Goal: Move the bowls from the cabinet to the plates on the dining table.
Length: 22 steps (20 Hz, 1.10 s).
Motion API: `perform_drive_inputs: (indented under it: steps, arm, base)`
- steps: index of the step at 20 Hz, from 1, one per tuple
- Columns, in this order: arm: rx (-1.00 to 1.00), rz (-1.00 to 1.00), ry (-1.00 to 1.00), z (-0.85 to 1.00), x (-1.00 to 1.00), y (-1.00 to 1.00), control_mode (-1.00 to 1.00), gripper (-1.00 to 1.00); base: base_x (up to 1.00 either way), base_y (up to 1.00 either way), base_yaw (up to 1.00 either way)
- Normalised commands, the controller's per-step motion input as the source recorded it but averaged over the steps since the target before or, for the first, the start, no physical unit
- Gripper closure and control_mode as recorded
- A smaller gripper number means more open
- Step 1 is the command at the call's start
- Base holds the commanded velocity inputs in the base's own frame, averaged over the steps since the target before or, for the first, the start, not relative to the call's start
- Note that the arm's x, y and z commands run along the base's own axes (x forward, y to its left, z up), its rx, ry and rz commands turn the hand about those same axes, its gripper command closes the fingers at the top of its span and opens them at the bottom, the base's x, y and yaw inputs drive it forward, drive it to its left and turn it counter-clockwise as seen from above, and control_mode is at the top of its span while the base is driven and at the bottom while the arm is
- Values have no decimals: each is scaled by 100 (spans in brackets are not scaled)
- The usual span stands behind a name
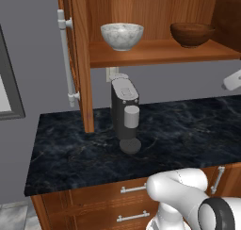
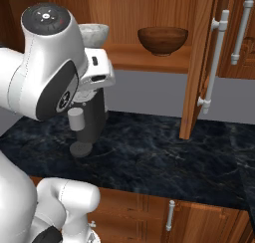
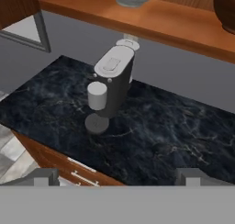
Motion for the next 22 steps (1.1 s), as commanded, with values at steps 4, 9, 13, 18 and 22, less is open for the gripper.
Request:
perform_drive_inputs:
  steps: [4, 9, 13, 18, 22]
  arm:
    - [3, 2, 0, 0, 2, 58, -100, -100]
    - [0, -6, 0, 0, 24, 64, -100, -100]
    - [0, -26, 0, -7, 31, 26, -100, -100]
    - [0, -34, 0, -17, 7, 0, -100, -100]
    - [0, -31, 0, -30, -14, -5, -100, -100]
  base:
    - [0, 0, 0]
    - [0, 0, 0]
    - [0, 0, 0]
    - [0, 0, 0]
    - [0, 0, 0]
